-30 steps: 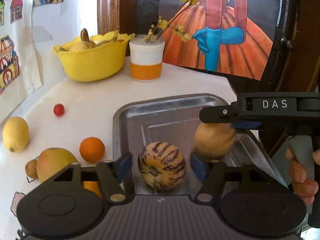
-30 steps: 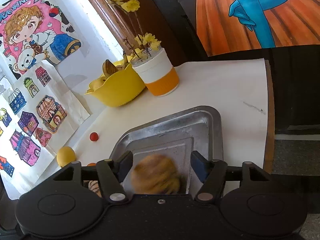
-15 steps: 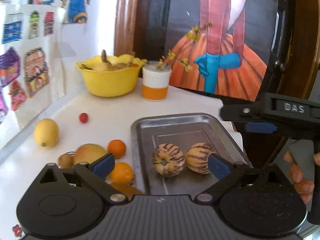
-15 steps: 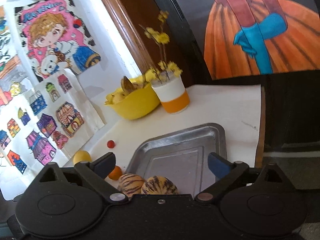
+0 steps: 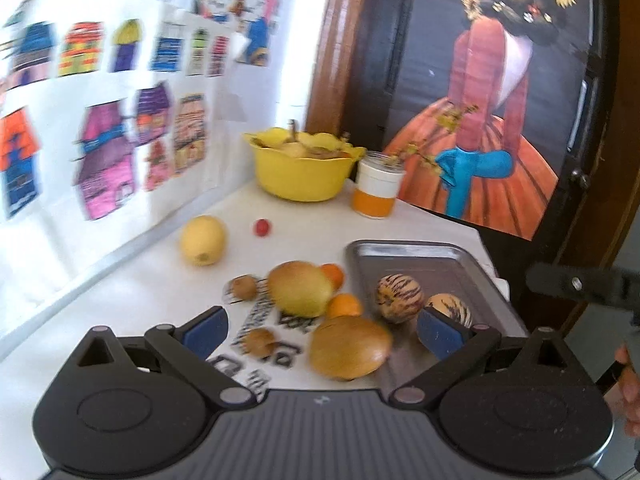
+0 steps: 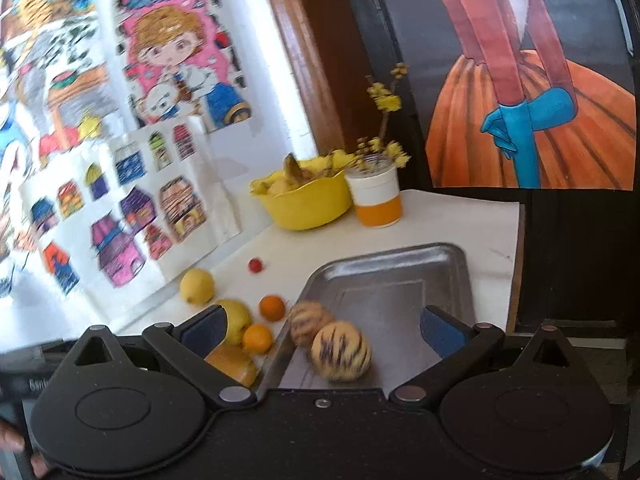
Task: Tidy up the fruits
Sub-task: 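Withdraw both grippers from the tray toward the remaining fruits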
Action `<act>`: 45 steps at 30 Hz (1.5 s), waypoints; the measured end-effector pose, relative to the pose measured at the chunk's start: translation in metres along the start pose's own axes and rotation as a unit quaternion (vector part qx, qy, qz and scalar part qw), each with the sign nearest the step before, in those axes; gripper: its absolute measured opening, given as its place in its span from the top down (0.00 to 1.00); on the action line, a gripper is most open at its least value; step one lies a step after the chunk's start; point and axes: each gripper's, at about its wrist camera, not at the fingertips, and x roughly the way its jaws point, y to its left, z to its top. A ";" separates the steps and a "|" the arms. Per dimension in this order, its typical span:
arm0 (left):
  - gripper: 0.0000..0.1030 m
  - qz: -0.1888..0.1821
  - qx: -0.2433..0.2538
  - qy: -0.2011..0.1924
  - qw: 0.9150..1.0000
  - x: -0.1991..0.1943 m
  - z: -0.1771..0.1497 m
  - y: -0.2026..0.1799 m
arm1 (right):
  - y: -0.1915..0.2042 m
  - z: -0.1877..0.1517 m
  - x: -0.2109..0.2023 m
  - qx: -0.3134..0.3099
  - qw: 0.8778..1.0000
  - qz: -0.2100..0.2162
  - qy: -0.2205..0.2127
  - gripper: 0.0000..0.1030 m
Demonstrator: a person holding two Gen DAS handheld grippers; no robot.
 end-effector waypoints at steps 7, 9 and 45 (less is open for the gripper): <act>0.00 0.026 -0.024 0.012 0.999 -0.022 -0.021 0.044 | 0.049 -0.035 -0.008 -0.041 0.999 0.009 0.021 0.01; 0.00 0.031 -0.029 0.019 0.999 -0.026 -0.026 0.055 | 0.063 -0.045 -0.007 -0.053 0.998 0.012 0.031 0.01; 0.00 0.017 0.018 0.089 0.996 0.045 -0.030 0.073 | 0.088 -0.070 0.073 -0.124 0.987 -0.021 0.103 0.01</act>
